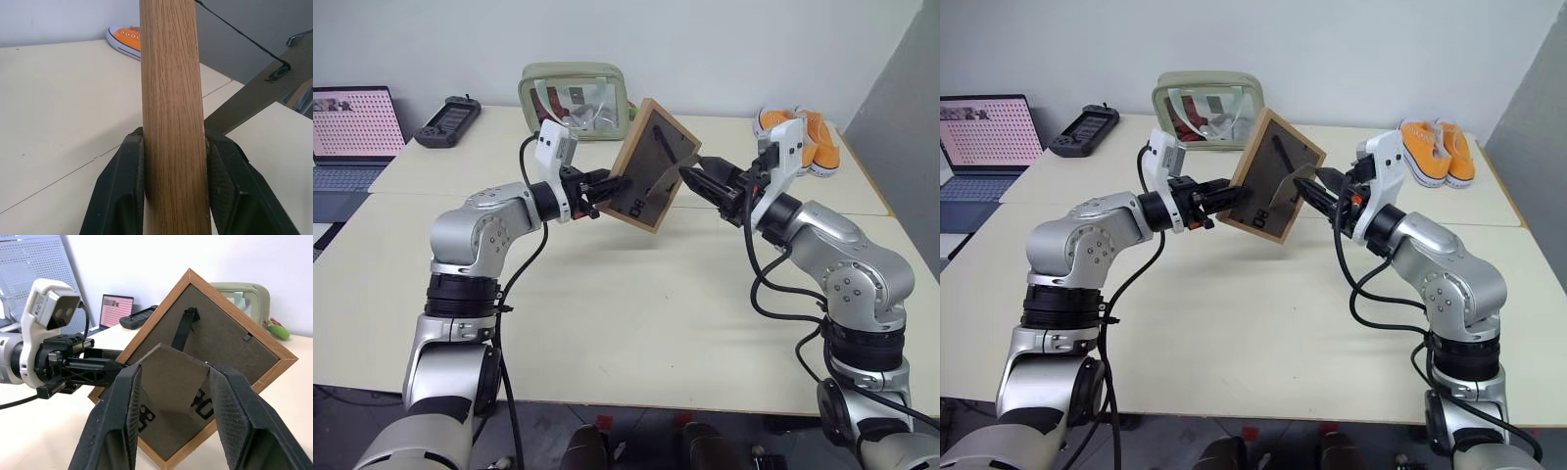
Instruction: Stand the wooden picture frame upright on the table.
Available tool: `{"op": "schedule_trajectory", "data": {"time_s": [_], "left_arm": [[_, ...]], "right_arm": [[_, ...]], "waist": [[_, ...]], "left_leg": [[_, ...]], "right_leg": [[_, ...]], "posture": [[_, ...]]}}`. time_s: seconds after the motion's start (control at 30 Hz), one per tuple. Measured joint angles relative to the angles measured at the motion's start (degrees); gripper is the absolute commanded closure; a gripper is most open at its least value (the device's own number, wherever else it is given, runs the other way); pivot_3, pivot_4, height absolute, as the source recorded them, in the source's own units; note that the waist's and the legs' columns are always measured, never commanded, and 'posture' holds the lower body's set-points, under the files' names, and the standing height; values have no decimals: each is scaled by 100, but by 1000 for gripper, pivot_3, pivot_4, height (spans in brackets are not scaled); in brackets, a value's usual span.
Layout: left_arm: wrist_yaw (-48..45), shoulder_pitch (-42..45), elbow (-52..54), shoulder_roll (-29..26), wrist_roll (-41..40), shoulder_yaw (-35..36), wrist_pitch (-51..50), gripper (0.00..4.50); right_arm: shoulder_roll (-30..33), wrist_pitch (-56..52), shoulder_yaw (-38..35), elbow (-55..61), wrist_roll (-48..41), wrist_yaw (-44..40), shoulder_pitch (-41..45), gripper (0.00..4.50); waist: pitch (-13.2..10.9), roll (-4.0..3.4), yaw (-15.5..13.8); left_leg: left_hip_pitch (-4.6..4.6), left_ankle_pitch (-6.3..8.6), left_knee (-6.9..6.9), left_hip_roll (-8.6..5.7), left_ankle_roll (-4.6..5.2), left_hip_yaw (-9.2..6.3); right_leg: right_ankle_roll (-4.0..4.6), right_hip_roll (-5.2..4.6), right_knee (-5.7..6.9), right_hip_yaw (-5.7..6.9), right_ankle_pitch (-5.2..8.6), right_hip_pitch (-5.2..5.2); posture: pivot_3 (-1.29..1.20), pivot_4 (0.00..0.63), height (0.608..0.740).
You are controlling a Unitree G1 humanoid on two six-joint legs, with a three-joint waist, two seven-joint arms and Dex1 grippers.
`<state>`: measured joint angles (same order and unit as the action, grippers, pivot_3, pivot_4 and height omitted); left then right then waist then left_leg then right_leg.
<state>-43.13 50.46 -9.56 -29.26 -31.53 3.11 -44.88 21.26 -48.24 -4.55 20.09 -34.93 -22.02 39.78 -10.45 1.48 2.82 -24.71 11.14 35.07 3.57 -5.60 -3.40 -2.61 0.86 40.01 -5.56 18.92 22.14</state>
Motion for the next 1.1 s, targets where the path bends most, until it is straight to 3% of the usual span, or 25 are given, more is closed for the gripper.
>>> {"op": "schedule_trajectory", "data": {"time_s": [0.3,0.4,0.5,0.63,0.67,0.83,0.93,1.1], "left_arm": [[17,4,271,52,-117,26,-251,3179],[67,5,323,54,-226,132,-396,3179],[356,106,327,121,-782,520,-1437,3179],[650,93,329,51,-1521,1034,-3123,3179],[707,93,329,73,-1645,1092,-3451,3179],[1179,79,86,263,-2342,1531,-4658,3179],[1629,-247,60,248,-3171,1437,-4736,3179],[2195,-253,-151,86,-3897,1375,-4736,3179]], "right_arm": [[1379,1089,788,-744,1538,-565,-166,2373],[1726,1782,861,-896,2068,-782,-373,1928],[2334,3269,923,-1073,2880,-954,-971,1285],[2543,5087,1170,-1702,3936,-802,-1337,331],[2533,5460,1258,-1846,4151,-710,-1346,53],[2451,7467,1588,-2769,5564,377,-1191,53],[2278,8614,1853,-3392,6693,1490,-827,53],[2264,9353,1945,-3803,7756,2734,-622,53]], "waist": [[0,0,-9],[0,0,-10],[0,0,-14],[0,0,37],[0,0,47],[-2,2,48],[-2,2,52],[-2,3,27]], "left_leg": [[-2,0,5,-3,1,1],[-3,0,5,-2,1,1],[-5,1,7,-3,1,1],[-3,0,17,-2,1,1],[-3,-1,20,-3,0,1],[-2,-1,70,-4,0,-4],[8,-3,78,-5,-5,-1],[7,-11,85,-10,-19,-4]], "right_leg": [[0,-1,-1,-1,0,0],[0,0,-2,-1,0,1],[-1,-1,-3,-1,1,1],[-2,-1,9,-2,1,1],[-2,0,14,-2,1,1],[-2,1,59,-3,1,1],[-2,-1,86,-12,1,1],[-1,-4,86,-11,1,-1]], "posture": [[0,150,740],[0,150,740],[0,150,740],[0,150,740],[0,150,740],[0,150,740],[0,150,740],[0,150,740]]}}
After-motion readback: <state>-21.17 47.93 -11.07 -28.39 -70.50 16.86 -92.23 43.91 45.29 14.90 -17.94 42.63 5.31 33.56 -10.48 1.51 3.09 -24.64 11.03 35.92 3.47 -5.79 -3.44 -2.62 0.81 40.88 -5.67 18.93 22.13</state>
